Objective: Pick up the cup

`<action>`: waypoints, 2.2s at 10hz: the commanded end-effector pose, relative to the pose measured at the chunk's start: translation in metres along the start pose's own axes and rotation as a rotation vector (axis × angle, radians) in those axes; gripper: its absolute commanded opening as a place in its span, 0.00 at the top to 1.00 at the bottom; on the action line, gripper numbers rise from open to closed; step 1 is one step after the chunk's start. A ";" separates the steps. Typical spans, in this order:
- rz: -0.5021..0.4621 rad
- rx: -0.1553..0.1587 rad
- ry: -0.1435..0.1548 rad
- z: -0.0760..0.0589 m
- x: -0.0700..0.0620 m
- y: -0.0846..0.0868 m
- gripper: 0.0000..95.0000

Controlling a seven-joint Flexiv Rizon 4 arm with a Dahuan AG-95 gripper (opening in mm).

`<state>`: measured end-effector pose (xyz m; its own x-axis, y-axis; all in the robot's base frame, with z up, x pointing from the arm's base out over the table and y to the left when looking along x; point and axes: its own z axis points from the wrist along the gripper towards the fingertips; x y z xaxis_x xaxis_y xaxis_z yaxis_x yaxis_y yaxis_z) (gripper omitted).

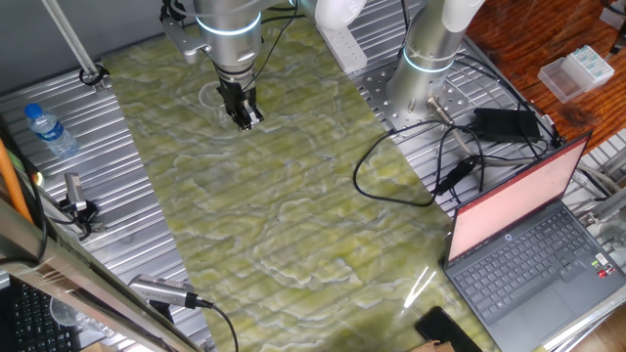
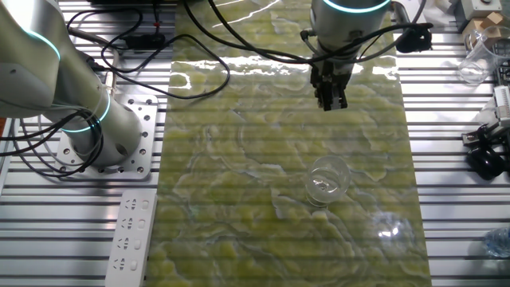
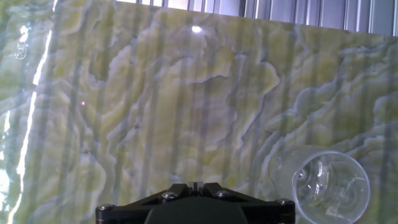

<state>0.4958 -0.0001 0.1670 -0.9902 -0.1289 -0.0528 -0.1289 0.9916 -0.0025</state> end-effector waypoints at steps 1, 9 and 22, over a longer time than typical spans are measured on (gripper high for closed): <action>-0.003 0.000 -0.001 0.000 0.001 0.000 1.00; -0.014 0.001 0.000 0.001 0.005 0.001 1.00; -0.152 0.010 -0.002 -0.027 0.026 -0.037 1.00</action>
<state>0.4733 -0.0409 0.1926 -0.9605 -0.2731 -0.0525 -0.2725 0.9620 -0.0199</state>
